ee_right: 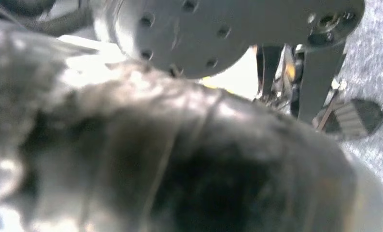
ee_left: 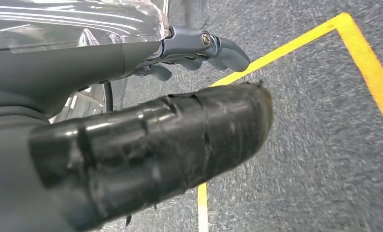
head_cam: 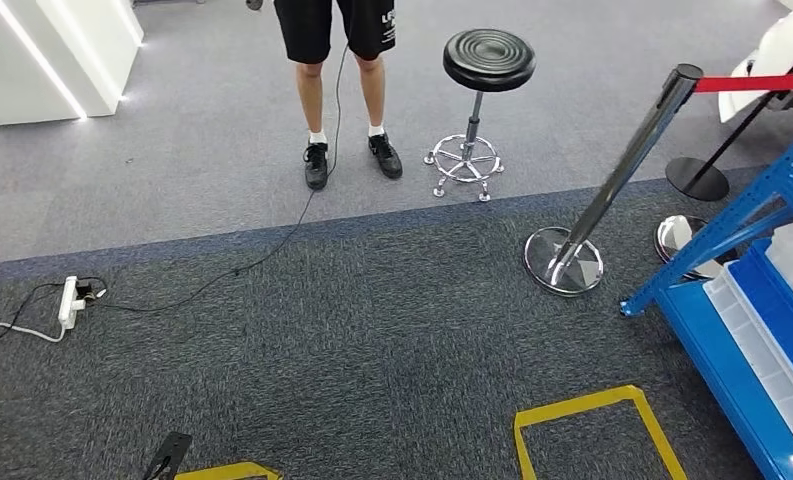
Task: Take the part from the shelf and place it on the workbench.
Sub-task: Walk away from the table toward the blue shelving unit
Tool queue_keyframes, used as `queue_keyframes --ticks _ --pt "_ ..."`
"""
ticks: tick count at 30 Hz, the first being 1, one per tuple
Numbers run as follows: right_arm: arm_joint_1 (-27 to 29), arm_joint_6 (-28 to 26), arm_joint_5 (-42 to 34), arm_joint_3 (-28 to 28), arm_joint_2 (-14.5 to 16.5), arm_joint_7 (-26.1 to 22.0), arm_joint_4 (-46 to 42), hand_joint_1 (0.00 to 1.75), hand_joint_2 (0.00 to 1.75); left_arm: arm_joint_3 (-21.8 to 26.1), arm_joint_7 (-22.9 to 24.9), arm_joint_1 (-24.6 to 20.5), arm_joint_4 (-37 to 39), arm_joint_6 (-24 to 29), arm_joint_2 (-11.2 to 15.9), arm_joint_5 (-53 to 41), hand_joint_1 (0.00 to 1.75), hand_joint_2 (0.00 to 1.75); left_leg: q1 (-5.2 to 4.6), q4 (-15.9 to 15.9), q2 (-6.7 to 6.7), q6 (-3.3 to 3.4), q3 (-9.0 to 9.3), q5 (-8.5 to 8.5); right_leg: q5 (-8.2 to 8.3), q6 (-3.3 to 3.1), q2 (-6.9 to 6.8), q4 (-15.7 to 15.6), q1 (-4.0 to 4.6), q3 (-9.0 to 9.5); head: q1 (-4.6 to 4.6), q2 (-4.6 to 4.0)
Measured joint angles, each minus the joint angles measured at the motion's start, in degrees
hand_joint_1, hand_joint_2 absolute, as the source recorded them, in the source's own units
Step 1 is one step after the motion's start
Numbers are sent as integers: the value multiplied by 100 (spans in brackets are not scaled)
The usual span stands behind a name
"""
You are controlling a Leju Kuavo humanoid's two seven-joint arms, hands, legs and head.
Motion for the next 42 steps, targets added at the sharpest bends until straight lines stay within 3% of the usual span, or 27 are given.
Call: queue_keyframes --ticks 1,3,4,5,7,9,10,12,13,14,16,18,20,22,25,27,29,30,32,33,35,36,37,38,40,41,42 --pt "-3 -1 0 -1 2 0 0 0 0 1 0 2 0 1 3 1 0 0 7 251 -166 -16 -113 -113 -1 -34 63 -48 -27 69 -7 0" --pt "-11 0 0 -1 4 0 1 0 0 1 0 29 0 2 13 0 0 0 19 1031 -460 -35 -558 -376 -51 -82 204 -71 -34 158 -16 -1" --pt "-14 0 0 -1 5 -1 1 0 0 2 1 46 0 2 18 0 0 0 25 1369 -510 -49 -803 -436 -87 -91 295 -71 -38 199 -16 -1" --pt "-15 -1 0 -1 5 -1 1 0 0 2 2 59 0 2 19 0 0 0 33 1528 -528 -63 -978 -368 -131 -86 396 -69 -42 255 -16 -1" --pt "-10 0 0 -1 5 -2 1 0 0 2 3 69 0 2 20 0 0 0 53 1190 -570 -85 -1021 122 -242 -44 587 -56 -58 404 -16 -1" --pt "-7 0 0 -1 6 -1 2 0 0 2 2 89 1 2 24 -1 0 0 81 485 -800 -100 -849 643 -376 22 739 -16 -72 492 -12 -1" --pt "-11 0 0 -1 7 -1 3 0 0 2 1 95 3 1 28 -1 0 0 87 230 -929 -91 -758 734 -428 63 814 7 -81 491 -9 0" --pt "-10 0 0 -1 8 -1 7 0 0 2 -1 95 6 1 36 1 0 0 72 51 -1042 -19 -671 642 -451 154 934 26 -107 480 -6 0" --pt "-2 0 0 -1 8 -1 7 0 0 2 -5 79 6 1 37 1 0 0 66 -6 -980 34 -617 601 -443 190 968 12 -122 491 -10 0" --pt "8 -1 1 -1 9 -1 7 0 0 3 -9 74 6 2 37 2 0 0 66 -58 -918 87 -559 584 -443 221 894 30 -127 506 -11 0" --pt "3 -2 2 1 13 1 7 0 0 4 -24 76 7 3 37 2 0 0 64 -150 -789 171 -399 536 -531 269 559 321 -117 358 4 0" --pt "-17 -3 2 1 16 1 8 0 0 4 -33 88 7 3 38 2 0 0 32 -194 -635 209 -267 446 -726 307 263 996 -117 -104 18 -1" --pt "-20 -4 2 1 16 2 8 0 0 4 -35 90 7 3 41 2 0 0 -1 -198 -481 211 -130 317 -840 304 208 1508 -122 -579 17 -1" --pt "10 -8 2 1 16 3 8 0 0 4 -39 89 6 3 45 2 0 0 -36 -202 -348 211 67 165 -593 241 181 1322 -104 -703 21 -1" --pt "54 -15 4 1 4 4 8 0 0 4 -55 96 15 0 39 -4 0 0 -65 -241 -165 191 330 -59 166 19 -119 441 52 -558 -7 -1" --pt "38 -9 4 1 -3 1 4 0 0 4 -77 85 25 -3 34 -14 0 0 -39 -295 -44 128 452 -128 286 -99 -239 206 175 -507 -23 -1" --pt "34 -3 4 1 -6 -4 -1 0 0 5 -95 51 26 -3 35 -18 0 0 -7 -200 -13 56 547 -75 224 -170 -106 53 190 -313 -7 -1" --pt "41 -3 4 1 -9 -4 -1 0 0 6 -98 37 27 -3 33 -18 0 0 4 14 -105 37 512 1 189 -203 -36 -21 168 -188 -5 -1" --pt "30 -3 5 1 -10 -4 -1 0 0 5 -105 25 30 -2 41 -19 0 0 36 686 -377 7 141 44 104 -260 86 -104 108 36 -9 0" --pt "15 -3 5 1 -10 -3 -1 0 0 4 -107 34 30 -1 51 -20 0 0 45 1023 -476 -16 -120 -62 48 -274 162 -115 80 111 -14 0" --pt "0 -3 5 0 -8 -7 -1 0 0 5 -105 64 31 -2 75 -20 0 0 79 1380 -530 -92 -587 -544 -92 -241 351 -117 18 275 -20 -1" --pt "3 -3 4 -1 -7 -8 -1 0 0 5 -103 74 31 -2 85 -20 0 0 99 1366 -531 -139 -740 -757 -174 -204 449 -115 -17 375 -21 -1" --pt "10 -3 5 -1 -4 -9 -1 0 0 6 -102 79 31 -2 93 -20 0 0 125 1228 -537 -190 -842 -828 -267 -157 539 -107 -55 491 -21 -1" --pt "21 -3 5 -1 -1 -6 0 0 0 6 -100 90 31 -2 99 -20 0 0 162 990 -573 -244 -904 -662 -372 -104 614 -89 -90 593 -20 -1" --pt "45 -8 8 0 4 -1 4 0 0 5 -103 136 35 -3 110 -23 0 0 240 431 -733 -323 -1015 193 -604 9 752 0 -139 738 -40 -1" --pt "48 -12 10 0 4 3 6 0 0 5 -104 151 38 -4 113 -28 0 0 251 272 -796 -319 -1042 553 -714 68 809 33 -153 764 -47 -1" --pt "48 -15 13 0 4 4 8 0 0 5 -105 153 42 -5 115 -34 0 0 248 193 -819 -282 -1057 750 -774 128 856 64 -167 795 -55 -1"
